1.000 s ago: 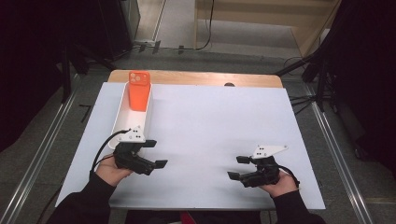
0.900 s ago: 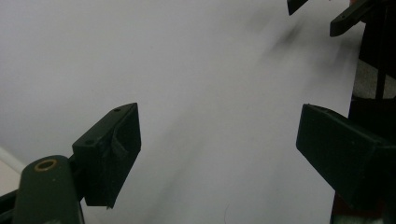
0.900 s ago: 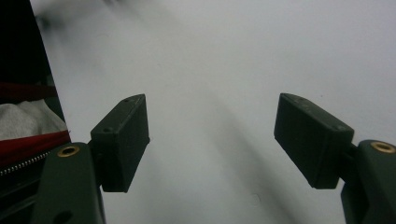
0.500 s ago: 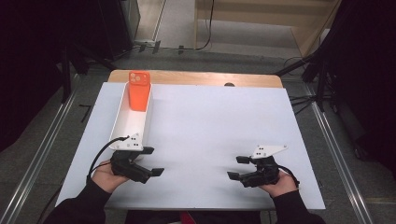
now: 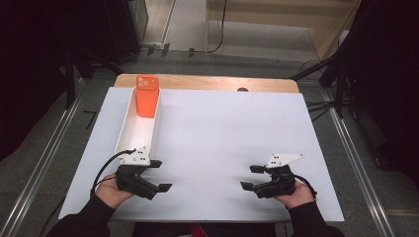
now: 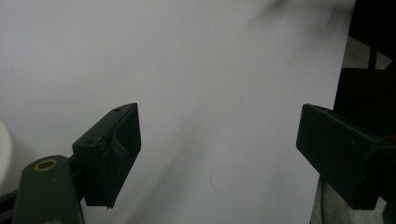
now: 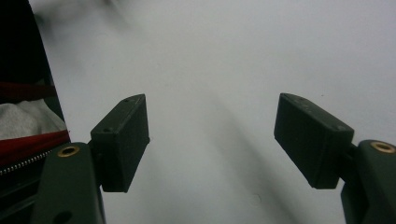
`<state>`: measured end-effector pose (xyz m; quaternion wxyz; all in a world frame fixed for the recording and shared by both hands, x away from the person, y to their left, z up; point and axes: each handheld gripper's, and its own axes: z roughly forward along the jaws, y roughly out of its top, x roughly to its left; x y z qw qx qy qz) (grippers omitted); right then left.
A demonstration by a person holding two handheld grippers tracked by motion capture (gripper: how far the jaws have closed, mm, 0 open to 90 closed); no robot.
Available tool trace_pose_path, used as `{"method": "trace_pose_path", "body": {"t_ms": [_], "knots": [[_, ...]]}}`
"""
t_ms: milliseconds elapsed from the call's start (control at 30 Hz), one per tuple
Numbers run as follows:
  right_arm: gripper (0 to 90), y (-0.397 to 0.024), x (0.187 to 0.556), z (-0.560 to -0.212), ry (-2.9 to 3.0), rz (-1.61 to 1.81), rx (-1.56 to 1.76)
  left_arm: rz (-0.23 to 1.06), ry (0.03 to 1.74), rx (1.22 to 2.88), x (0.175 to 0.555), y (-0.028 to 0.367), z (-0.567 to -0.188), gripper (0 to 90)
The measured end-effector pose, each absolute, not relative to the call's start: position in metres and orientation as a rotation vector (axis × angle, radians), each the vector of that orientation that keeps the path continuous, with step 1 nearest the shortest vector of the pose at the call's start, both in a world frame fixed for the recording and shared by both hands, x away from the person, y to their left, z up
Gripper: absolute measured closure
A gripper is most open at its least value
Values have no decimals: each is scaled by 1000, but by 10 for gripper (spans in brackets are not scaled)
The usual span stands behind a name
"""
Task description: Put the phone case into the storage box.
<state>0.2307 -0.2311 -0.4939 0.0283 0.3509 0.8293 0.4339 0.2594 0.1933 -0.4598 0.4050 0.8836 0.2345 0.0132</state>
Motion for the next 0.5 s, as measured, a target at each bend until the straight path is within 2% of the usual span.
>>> {"method": "trace_pose_path", "body": {"t_ms": [500], "knots": [[251, -231, 231, -494, 2562, 1336, 1086, 26, 591, 2241, 253, 204, -466, 144]]}}
